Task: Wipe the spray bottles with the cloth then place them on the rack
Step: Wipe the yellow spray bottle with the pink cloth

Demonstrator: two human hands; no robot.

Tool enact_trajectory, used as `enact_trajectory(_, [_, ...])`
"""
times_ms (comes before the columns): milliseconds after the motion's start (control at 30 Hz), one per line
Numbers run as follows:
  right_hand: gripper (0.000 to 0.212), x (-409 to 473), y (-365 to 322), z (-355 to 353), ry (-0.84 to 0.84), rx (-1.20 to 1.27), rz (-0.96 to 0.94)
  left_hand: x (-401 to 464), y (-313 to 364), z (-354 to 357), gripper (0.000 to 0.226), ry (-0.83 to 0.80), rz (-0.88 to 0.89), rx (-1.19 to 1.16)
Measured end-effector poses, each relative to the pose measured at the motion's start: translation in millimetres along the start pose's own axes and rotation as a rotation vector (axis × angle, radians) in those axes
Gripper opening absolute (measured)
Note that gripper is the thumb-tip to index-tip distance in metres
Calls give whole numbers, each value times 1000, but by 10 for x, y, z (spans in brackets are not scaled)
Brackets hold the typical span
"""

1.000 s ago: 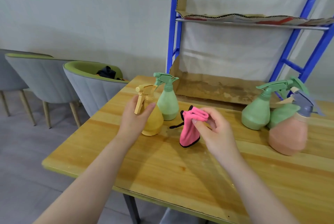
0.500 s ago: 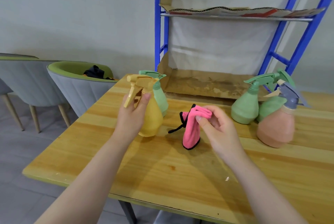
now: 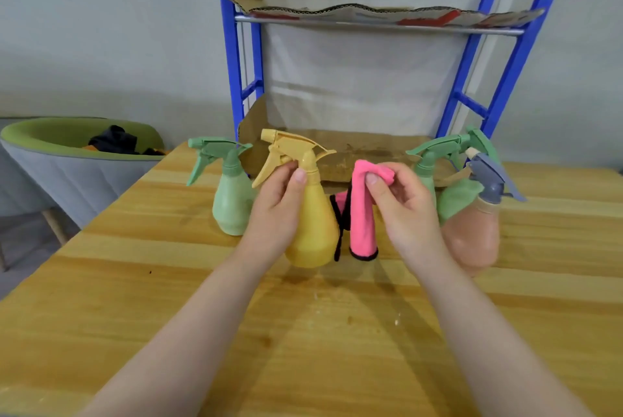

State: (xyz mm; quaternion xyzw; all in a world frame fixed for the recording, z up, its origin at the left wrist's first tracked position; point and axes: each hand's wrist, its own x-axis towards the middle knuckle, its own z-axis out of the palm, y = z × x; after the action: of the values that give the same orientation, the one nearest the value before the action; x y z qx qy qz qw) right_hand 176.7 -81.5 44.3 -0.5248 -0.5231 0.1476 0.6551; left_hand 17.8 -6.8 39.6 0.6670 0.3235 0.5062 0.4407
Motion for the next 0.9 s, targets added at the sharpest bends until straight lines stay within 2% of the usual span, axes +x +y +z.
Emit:
enact_trajectory(133, [12,109,156,122,-1,5,15,26,-118,124,25,-17,9,10])
enact_trajectory(300, [23,-8,305,276,-145,105,23,4,-215,88,16,-17,26,-27])
enact_trajectory(433, [68,-69,364,313,-197,150,145,-46,-246,92,17,-24,7,-68])
enact_trajectory(467, [71,-78,366,312,-202,152,180,-63,-239,99,17,-27,-13,-94])
enact_trajectory(600, [43,-146,356,333,-309,62,211,-112,-185,129,13,-37,-129,-221])
enact_trajectory(733, [35,-134,324,298,-348,64,214,-130,-149,130,20,-22,-208,-352])
enact_trajectory(900, [38,-190,335,387,-248,52,185,-154,-141,169,29,-18,-194,-406])
